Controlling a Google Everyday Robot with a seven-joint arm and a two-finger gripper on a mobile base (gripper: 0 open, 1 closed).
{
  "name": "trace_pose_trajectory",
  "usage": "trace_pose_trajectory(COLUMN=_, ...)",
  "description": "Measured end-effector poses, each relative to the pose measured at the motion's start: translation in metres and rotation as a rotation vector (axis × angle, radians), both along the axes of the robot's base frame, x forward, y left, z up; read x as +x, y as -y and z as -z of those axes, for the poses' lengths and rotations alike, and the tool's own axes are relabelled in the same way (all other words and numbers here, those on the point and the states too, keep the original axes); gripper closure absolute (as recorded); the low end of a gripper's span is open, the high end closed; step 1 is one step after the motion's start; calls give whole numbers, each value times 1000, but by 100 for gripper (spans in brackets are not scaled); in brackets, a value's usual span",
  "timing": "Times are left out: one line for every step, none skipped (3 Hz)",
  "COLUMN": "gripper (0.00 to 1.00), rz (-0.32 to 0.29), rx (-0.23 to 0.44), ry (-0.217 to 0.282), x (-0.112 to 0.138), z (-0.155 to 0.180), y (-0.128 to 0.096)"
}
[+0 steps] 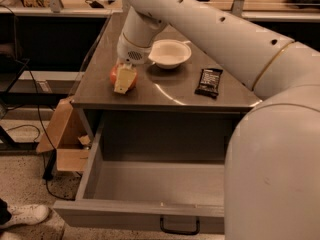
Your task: Pick apple from top drawer and place on counter
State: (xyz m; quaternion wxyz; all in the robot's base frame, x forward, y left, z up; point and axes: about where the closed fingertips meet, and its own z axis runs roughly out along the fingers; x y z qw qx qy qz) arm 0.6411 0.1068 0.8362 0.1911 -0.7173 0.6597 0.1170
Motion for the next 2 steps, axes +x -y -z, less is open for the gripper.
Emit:
trace_pose_trajectory(gripper=0, rz=0, rx=0, ry=0, x=0, z=0, y=0)
trace_pose_trajectory(gripper=0, rz=0, rx=0, ry=0, x=0, z=0, y=0)
